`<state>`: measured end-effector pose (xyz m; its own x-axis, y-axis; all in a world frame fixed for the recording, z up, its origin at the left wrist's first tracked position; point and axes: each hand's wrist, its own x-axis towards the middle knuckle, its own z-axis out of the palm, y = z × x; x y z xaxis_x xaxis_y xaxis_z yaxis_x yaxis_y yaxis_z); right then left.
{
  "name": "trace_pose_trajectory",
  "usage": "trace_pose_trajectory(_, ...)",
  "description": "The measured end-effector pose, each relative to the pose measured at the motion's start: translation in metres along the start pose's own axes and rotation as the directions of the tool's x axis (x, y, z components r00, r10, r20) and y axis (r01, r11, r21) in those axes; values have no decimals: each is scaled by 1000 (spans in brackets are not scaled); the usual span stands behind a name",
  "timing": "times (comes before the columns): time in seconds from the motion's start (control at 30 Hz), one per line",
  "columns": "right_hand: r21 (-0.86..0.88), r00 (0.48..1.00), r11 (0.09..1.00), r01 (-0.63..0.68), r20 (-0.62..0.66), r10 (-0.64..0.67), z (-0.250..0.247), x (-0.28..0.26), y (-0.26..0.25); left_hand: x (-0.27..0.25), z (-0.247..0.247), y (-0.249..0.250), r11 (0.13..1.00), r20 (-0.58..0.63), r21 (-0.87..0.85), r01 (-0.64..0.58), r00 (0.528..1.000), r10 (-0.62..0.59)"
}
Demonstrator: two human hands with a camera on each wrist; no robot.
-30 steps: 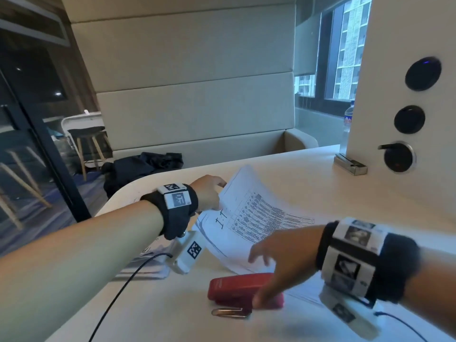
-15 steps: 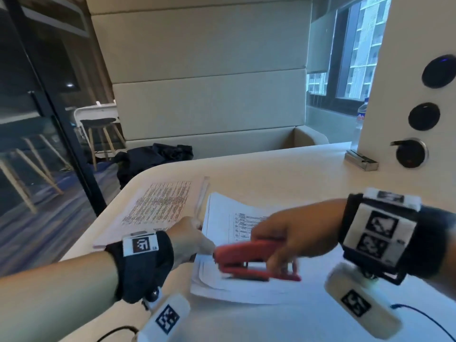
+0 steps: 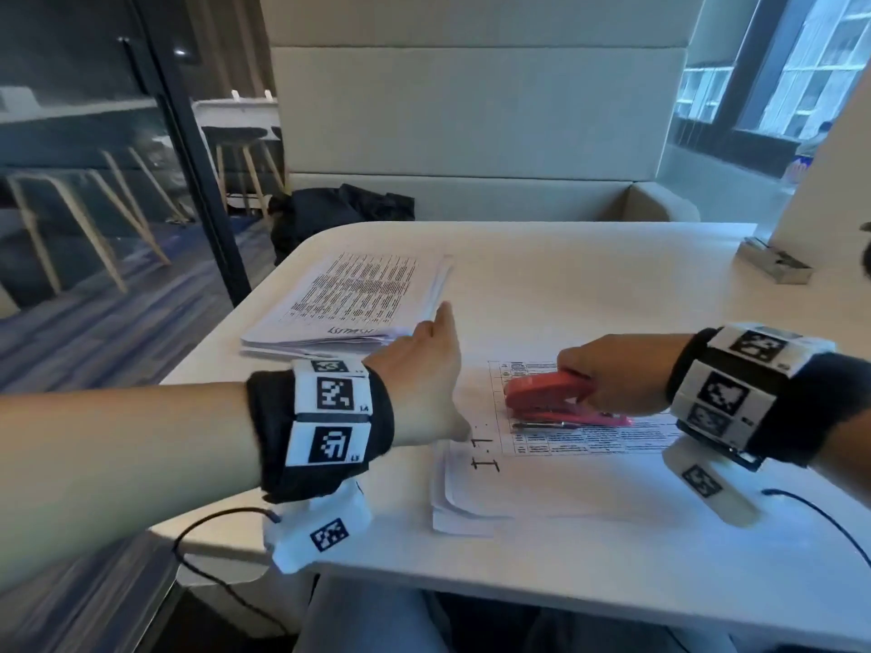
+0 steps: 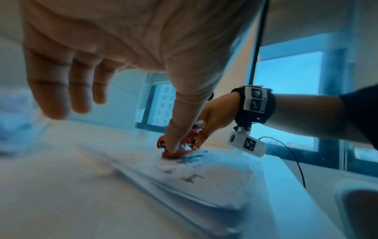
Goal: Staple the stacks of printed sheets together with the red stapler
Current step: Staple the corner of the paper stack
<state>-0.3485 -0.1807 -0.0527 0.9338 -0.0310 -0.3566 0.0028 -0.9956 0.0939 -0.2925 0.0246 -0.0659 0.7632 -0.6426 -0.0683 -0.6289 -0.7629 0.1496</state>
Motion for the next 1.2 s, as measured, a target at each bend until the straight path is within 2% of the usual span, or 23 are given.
trace_pose_trajectory(0.07, -15, 1000, 1000, -14, -4, 14, 0, 1, -2, 3, -10, -3, 971, -88, 217, -102, 988, 124)
trace_pose_trajectory(0.13, 4, 999, 999, -34, 13, 34, -1, 3, -5, 11, -21, -7, 934, -28, 305, -183, 979, 201)
trace_pose_trajectory(0.3, -35, 1000, 999, 17, -8, -17, 3, 13, -13, 28, -13, -11, 930, 288, 238, -280, 935, 208)
trace_pose_trajectory(0.47, -21, 989, 993, 116, -91, -117, 11, 22, -19, 34, 14, -12, 928, 430, 244, -281, 889, 156)
trace_pose_trajectory(0.63, -27, 967, 975, 222, -119, -224, 15, 28, -27, 35, 19, -16, 939, 448, 211, -273, 880, 156)
trace_pose_trajectory(0.8, 0, 953, 955, 297, -65, -296, 15, 29, -33, 35, 20, -16, 942, 443, 190, -276, 880, 168)
trace_pose_trajectory(0.97, 2, 944, 945, 326, -52, -326, 18, 35, -40, 37, 19, -17, 953, 439, 148, -265, 881, 177)
trace_pose_trajectory(1.03, -45, 937, 941, 337, -84, -339, 19, 34, -40, 38, 20, -18, 954, 443, 153, -258, 881, 167)
trace_pose_trajectory(1.1, -141, 913, 924, 356, -156, -376, 19, 35, -40, 39, 21, -20, 955, 441, 152, -256, 882, 166)
trace_pose_trajectory(1.2, -220, 834, 863, 455, -236, -499, 22, 40, -42, 38, 23, -23, 952, 415, 124, -282, 886, 208)
